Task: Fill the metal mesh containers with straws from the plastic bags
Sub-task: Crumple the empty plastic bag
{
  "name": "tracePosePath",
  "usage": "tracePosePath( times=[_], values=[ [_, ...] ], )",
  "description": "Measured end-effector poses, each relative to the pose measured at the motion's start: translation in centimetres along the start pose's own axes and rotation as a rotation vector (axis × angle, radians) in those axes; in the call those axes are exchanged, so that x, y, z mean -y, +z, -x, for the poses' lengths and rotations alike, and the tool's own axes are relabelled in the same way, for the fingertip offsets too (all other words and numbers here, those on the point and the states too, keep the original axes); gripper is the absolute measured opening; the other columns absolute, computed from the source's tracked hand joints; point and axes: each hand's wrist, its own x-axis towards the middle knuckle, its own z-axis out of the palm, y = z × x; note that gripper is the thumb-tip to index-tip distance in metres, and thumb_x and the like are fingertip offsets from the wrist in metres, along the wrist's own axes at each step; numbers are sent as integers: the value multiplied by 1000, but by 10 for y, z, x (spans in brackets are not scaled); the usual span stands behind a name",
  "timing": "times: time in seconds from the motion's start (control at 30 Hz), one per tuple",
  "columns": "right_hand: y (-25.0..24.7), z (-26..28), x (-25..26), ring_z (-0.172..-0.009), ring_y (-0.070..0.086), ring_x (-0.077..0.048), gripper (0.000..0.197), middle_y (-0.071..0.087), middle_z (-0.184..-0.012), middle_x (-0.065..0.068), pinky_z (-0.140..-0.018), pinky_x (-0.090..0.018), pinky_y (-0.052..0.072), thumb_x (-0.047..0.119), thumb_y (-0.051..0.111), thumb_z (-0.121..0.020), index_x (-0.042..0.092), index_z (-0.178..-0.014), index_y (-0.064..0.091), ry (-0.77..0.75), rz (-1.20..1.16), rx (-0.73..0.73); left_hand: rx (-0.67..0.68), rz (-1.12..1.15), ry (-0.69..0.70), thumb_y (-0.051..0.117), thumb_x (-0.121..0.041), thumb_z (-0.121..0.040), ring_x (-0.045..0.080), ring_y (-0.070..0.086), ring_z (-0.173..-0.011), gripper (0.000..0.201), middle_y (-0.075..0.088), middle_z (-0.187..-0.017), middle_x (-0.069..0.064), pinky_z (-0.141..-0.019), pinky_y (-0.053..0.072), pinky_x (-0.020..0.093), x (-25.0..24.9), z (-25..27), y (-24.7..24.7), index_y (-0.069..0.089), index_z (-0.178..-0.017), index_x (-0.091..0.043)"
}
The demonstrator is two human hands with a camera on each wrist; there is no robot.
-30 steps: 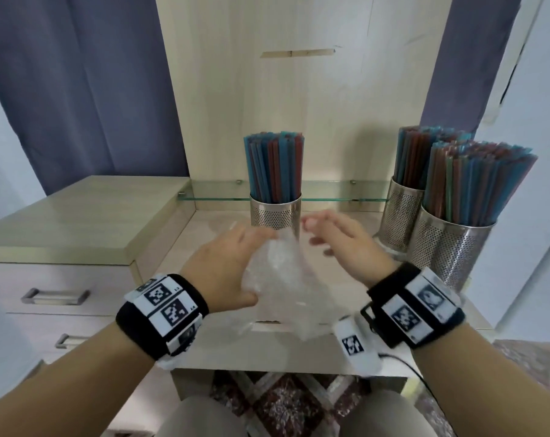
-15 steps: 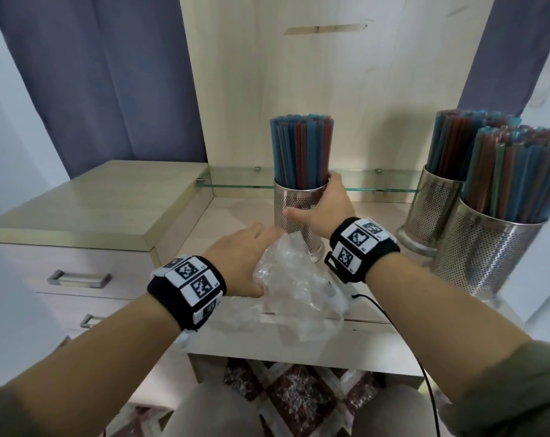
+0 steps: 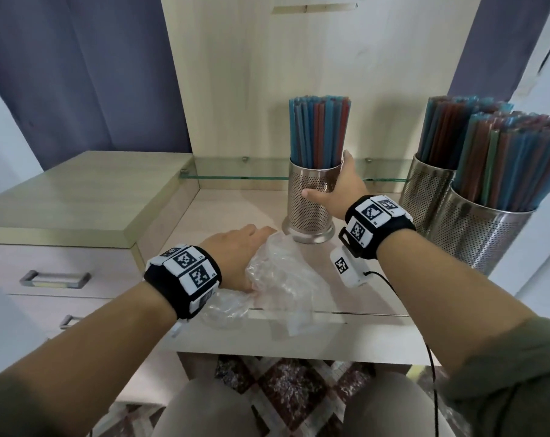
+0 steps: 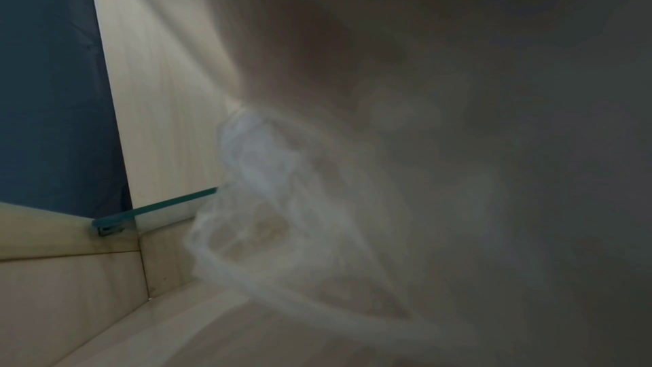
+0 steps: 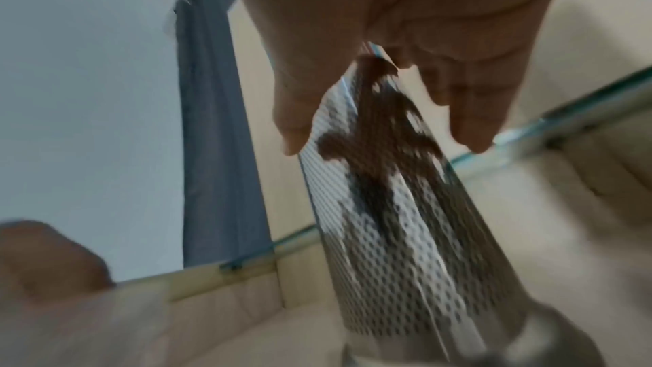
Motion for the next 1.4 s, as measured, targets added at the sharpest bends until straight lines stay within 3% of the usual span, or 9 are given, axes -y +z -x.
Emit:
tracePosePath(
  times=[0.1,0.23,0.33,0.4,0.5,0.6,0.8,1.07,1.4],
  values=[
    [-26,32,4,-142,33,-24,100,34,-153,-12,-116,-41,31,46,76,-80,12,-154,19,-167,149,-114,-19,-19,-14,80,-51,-67,20,55,-109,101,44,-124,-3,-88,47,33,2,-1,5,15,-144,-36],
    [-82,83,-12,-134,42,-27,75,48,-138,-17,-111,-42,34,45,67,-81,0,-137,47,-493,246,-731,-11,-40,-6,78,-51,-70,20,55,-110,98,44,-127,-3,-85,45,32,-2,-5,2,16,-144,-37],
    [-120,94,-55,-138,34,-18,100,38,-142,-13,-114,-29,26,68,62,-79,-11,-136,38,-236,145,-1078,-3,-83,16,76,-53,-71,20,56,-111,96,45,-128,-4,-87,47,34,-11,-13,-2,13,-142,-40],
    [-133,95,-74,-140,33,-24,118,31,-149,-15,-116,-27,24,78,64,-72,-7,-145,25,-42,13,-1027,-9,-105,19,77,-52,-70,20,56,-111,97,46,-128,-4,-88,49,35,-17,-17,-2,12,-142,-42],
    [-133,99,-90,-127,53,-13,116,41,-144,-5,-109,-25,41,45,82,-72,11,-155,8,25,-191,-771,-18,-120,8,79,-48,-70,21,56,-111,101,46,-127,-4,-89,49,35,-20,-18,-1,12,-145,-39],
    [-123,105,-91,-117,58,-11,110,49,-136,-2,-105,-33,46,43,83,-66,16,-152,22,60,-80,-695,-26,-88,-7,78,-52,-70,21,57,-108,99,47,-125,-4,-88,49,36,-18,-16,3,13,-143,-39],
    [-90,86,-60,-107,55,-16,87,50,-127,-7,-98,-25,45,52,83,-63,12,-133,51,11,77,-486,-46,-47,-19,79,-51,-68,19,58,-104,94,47,-119,-7,-86,49,35,-17,-12,4,18,-140,-40],
    [-61,27,-44,-115,54,-18,82,47,-131,-5,-96,-20,40,45,86,-67,12,-134,52,51,49,-411,-42,45,-42,82,-48,-66,16,56,-105,99,45,-123,-9,-83,47,30,-12,-9,4,18,-141,-41],
    [-56,-9,-55,-128,47,-24,88,41,-142,-10,-109,-31,38,43,84,-72,8,-142,43,78,49,-319,-102,-32,-44,83,-47,-66,15,54,-108,105,45,-123,-9,-86,46,29,-30,-4,-4,15,-145,-40]
  ],
)
